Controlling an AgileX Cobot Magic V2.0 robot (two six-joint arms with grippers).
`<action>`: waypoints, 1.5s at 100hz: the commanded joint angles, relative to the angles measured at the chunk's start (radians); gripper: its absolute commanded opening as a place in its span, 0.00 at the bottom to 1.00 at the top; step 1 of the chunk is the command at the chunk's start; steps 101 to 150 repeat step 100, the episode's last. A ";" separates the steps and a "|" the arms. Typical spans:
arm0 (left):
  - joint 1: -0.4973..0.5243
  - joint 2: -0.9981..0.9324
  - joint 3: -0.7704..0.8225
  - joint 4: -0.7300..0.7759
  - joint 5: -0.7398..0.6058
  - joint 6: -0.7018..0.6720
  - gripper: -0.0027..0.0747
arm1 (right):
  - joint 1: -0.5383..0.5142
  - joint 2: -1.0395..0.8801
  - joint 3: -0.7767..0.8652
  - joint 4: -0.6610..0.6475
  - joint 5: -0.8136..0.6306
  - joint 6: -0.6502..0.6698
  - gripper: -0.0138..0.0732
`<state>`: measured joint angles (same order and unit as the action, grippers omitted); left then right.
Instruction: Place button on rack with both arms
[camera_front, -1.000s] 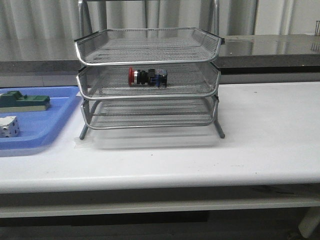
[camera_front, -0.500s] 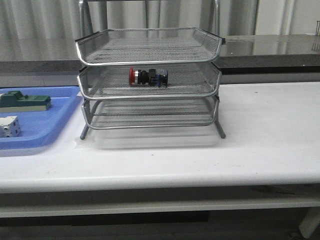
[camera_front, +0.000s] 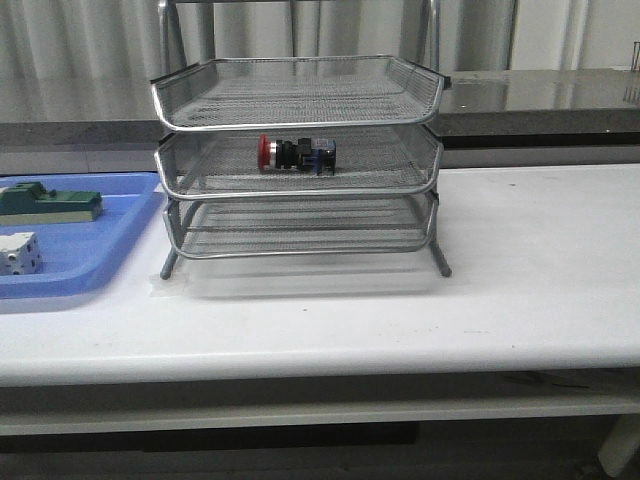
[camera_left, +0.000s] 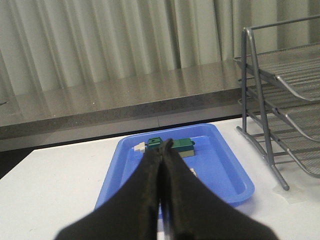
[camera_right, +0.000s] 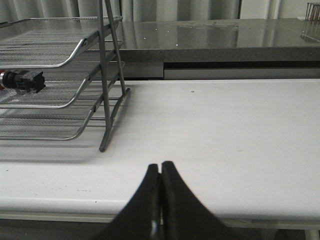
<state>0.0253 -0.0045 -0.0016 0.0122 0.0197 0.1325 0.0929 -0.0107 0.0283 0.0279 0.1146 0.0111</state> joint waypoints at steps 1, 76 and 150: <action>0.004 -0.031 0.055 0.001 -0.065 -0.014 0.01 | -0.005 -0.019 -0.020 -0.010 -0.083 -0.001 0.09; 0.004 -0.031 0.055 -0.012 -0.065 -0.014 0.01 | -0.005 -0.019 -0.020 -0.010 -0.080 -0.001 0.09; 0.004 -0.031 0.055 -0.012 -0.065 -0.014 0.01 | -0.005 -0.019 -0.020 -0.010 -0.080 -0.001 0.09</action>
